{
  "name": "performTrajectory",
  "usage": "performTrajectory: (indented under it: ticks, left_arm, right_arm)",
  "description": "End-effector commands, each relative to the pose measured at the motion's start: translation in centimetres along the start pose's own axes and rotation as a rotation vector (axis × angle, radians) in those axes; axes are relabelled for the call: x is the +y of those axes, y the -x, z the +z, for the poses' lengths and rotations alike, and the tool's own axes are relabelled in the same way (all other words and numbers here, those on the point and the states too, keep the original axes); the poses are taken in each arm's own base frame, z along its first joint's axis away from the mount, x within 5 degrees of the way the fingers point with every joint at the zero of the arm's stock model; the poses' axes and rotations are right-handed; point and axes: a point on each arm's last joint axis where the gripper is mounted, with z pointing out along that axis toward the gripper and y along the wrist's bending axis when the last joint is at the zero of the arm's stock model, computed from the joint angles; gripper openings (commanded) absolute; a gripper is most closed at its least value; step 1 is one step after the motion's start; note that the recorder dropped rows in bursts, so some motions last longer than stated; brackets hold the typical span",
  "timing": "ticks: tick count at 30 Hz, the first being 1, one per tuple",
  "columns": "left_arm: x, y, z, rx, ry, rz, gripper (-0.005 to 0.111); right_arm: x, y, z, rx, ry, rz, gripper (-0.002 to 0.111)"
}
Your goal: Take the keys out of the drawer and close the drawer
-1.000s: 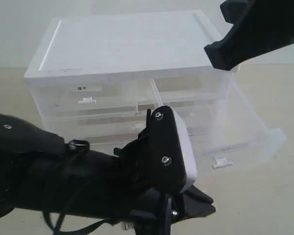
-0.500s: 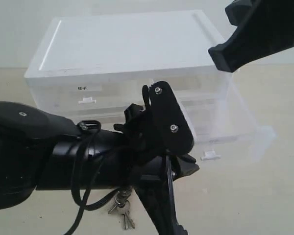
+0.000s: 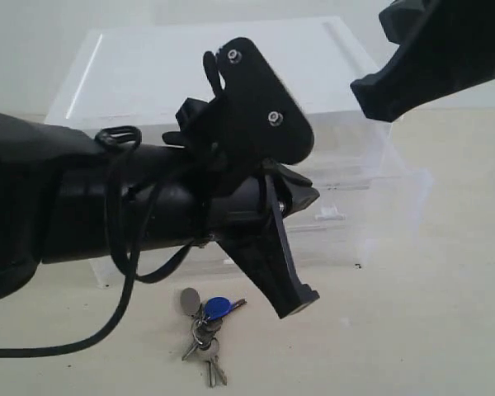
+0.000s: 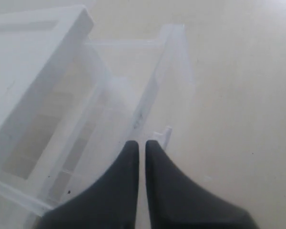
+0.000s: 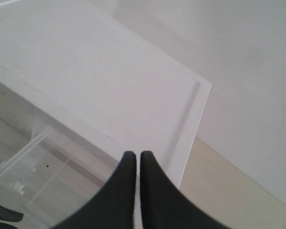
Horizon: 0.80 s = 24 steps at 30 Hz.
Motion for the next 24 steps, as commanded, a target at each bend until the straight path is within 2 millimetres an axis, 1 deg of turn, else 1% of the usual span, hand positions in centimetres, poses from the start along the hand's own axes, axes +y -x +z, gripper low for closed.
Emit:
performTrajectory:
  ticks: [1,5,10,12,14,17,19,22,24]
  left_arm:
    - [0.7,0.4,-0.2,-0.013,0.025,-0.031,0.005]
    - [0.8,0.5,-0.4,-0.024,0.017,-0.040,0.005]
    - [-1.1,2.4,-2.0,-0.162,-0.163,-0.031,0.005]
    - [-1.9,2.9,-2.5,-0.186,-0.196,-0.009,0.005]
    - [-2.4,2.8,-2.5,-0.176,-0.197,0.009,0.005]
    - [-3.3,1.5,-1.5,-0.114,-0.202,0.020,0.005]
    - [-3.8,0.0,-0.4,-0.050,-0.208,0.023,0.005]
    - [-3.9,-2.0,1.2,0.055,-0.156,0.033,0.005]
    - [-3.8,-2.9,2.1,0.109,-0.117,0.045,0.005]
  right_arm:
    - [-0.3,0.1,-0.3,-0.008,-0.006,0.000,0.000]
    - [-0.3,0.1,-0.3,-0.008,-0.006,0.000,0.000]
    - [-0.3,0.1,-0.3,-0.008,-0.006,0.000,0.000]
    - [-0.3,0.1,-0.3,-0.008,-0.006,0.000,0.000]
    - [-0.3,0.1,-0.3,-0.008,-0.006,0.000,0.000]
    - [-0.3,0.1,-0.3,-0.007,-0.007,0.000,0.000]
    - [-0.3,0.1,-0.3,-0.001,-0.008,0.003,0.000]
    - [-0.1,-0.2,-0.1,0.005,-0.003,-0.002,0.000]
    - [0.1,-0.4,0.0,0.005,0.001,-0.013,0.000]
